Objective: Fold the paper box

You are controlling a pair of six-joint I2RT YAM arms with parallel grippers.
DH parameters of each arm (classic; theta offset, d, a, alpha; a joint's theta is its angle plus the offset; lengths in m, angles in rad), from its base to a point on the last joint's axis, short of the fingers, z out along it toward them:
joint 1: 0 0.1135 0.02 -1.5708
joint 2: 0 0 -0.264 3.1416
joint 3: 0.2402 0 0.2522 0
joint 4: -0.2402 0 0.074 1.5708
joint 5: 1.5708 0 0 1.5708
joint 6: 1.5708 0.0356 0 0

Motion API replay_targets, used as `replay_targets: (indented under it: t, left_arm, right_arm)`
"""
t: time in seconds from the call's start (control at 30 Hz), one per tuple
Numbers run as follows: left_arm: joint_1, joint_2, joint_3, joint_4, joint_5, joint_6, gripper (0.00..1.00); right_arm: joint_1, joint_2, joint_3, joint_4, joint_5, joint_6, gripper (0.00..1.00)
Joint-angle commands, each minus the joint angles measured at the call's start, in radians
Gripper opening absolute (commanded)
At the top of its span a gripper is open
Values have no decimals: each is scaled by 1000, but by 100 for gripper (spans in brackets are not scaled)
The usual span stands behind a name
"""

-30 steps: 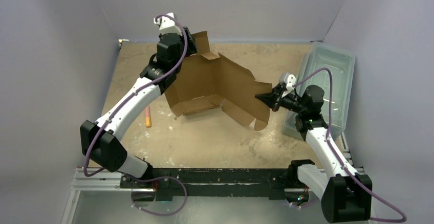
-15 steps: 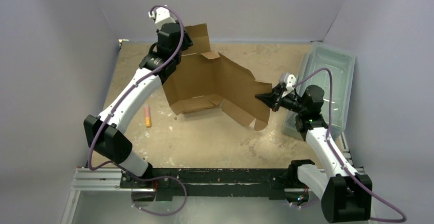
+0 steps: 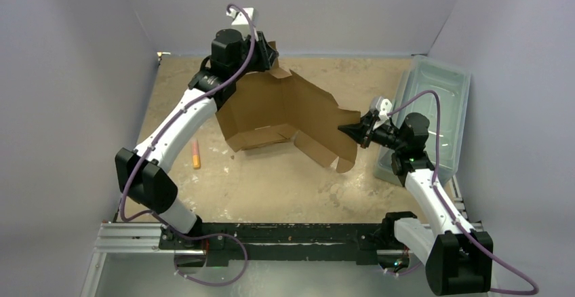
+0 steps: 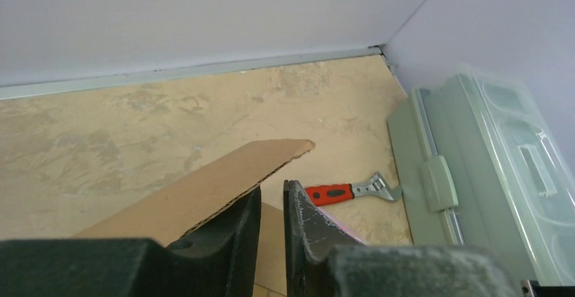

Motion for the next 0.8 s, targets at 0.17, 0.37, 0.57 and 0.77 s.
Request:
replay_targets:
  t: [0.17,0.37,0.57,0.77]
  left_arm:
    - [-24,49,-46,22,88,36,6]
    - [-49,55,-105,19,40,57,0]
    - [-74,55,-136,-3,0,66,0]
    - [-74,24,-149,-3,-12,57,0]
  right_arm:
    - [5,-9,44,18,-22,-22,0]
    - [4,-9,42,18,-22,-21,0]
    - [4,-7,42,17,-17,-24,0]
    - [4,-8,43,13,-8,-26,0]
